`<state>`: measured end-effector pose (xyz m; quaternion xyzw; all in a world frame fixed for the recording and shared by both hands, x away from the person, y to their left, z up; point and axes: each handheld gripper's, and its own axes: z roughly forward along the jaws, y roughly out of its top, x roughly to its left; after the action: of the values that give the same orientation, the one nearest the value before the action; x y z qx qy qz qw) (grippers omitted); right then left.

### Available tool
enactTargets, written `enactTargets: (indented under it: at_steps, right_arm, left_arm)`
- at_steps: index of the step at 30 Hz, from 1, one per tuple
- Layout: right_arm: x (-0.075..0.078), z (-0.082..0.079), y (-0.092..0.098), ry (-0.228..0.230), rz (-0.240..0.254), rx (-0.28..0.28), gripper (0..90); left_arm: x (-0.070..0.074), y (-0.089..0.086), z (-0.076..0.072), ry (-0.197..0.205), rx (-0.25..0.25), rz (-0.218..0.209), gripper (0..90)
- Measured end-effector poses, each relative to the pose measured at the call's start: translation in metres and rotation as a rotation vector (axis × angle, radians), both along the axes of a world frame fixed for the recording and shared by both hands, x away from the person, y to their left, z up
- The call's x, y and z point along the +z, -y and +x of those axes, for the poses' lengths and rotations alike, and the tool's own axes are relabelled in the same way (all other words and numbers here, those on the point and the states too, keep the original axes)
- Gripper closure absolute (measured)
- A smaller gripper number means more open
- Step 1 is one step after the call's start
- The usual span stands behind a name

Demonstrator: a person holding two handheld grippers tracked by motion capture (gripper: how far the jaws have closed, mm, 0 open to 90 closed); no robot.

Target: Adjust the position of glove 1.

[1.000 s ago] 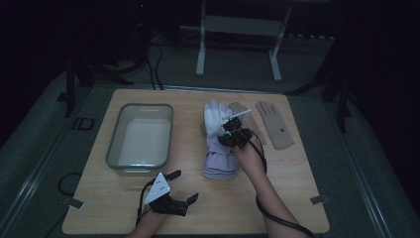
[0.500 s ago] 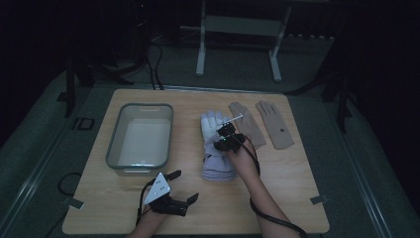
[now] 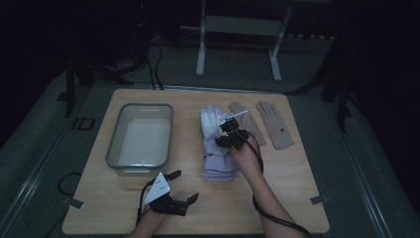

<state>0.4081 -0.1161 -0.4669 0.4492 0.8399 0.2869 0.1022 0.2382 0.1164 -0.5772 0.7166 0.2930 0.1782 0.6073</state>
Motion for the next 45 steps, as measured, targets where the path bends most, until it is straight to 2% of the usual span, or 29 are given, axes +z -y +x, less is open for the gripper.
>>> enactTargets:
  at_steps: [3, 9, 15, 19, 25, 29, 33, 36, 39, 40, 44, 45]
  right_arm:
    - [-0.005, 0.001, -0.002, -0.017, -0.004, -0.003, 76.0]
    - [-0.03, 0.007, -0.005, -0.054, -0.018, -0.006, 73.8]
    - [-0.039, 0.006, -0.008, -0.033, -0.036, 0.006, 67.8]
    - [-0.038, 0.004, -0.005, -0.018, -0.015, 0.007, 63.8]
    - [-0.021, -0.003, 0.003, 0.003, 0.02, 0.048, 54.0]
    - [-0.008, -0.008, 0.014, 0.047, 0.044, 0.074, 47.1]
    - [0.003, -0.011, 0.03, 0.082, 0.063, 0.067, 47.1]
    - [0.008, -0.011, 0.043, 0.116, 0.059, 0.068, 45.6]
    - [0.01, -0.011, 0.053, 0.109, 0.063, 0.047, 48.7]
    - [0.01, -0.011, 0.055, 0.091, 0.068, 0.043, 53.0]
    - [0.005, -0.011, 0.059, 0.063, 0.075, 0.025, 52.5]
    - [0.004, -0.011, 0.059, 0.058, 0.083, 0.015, 52.5]
  left_arm:
    - [0.0, 0.0, 0.0, -0.001, 0.0, -0.004, 1.5]
    - [0.0, 0.0, 0.0, -0.001, -0.001, -0.003, 1.5]
    - [0.0, 0.001, -0.001, 0.006, 0.005, 0.003, 1.5]
    - [0.0, 0.0, -0.001, 0.003, 0.011, -0.003, 1.5]
    - [0.0, 0.001, -0.001, 0.008, 0.039, 0.018, 1.5]
    - [0.001, 0.001, 0.001, -0.022, 0.037, 0.02, 1.5]
    - [0.005, 0.002, 0.006, -0.068, 0.047, -0.014, 1.5]
    - [0.011, 0.003, 0.011, -0.091, 0.086, 0.035, 1.5]
    - [0.019, 0.004, 0.017, -0.153, 0.083, 0.023, 1.5]
    - [0.023, 0.006, 0.019, -0.16, 0.086, 0.029, 1.5]
    - [0.04, 0.017, 0.029, -0.179, 0.097, 0.09, 1.5]
    - [0.045, 0.02, 0.031, -0.187, 0.09, 0.091, 2.0]
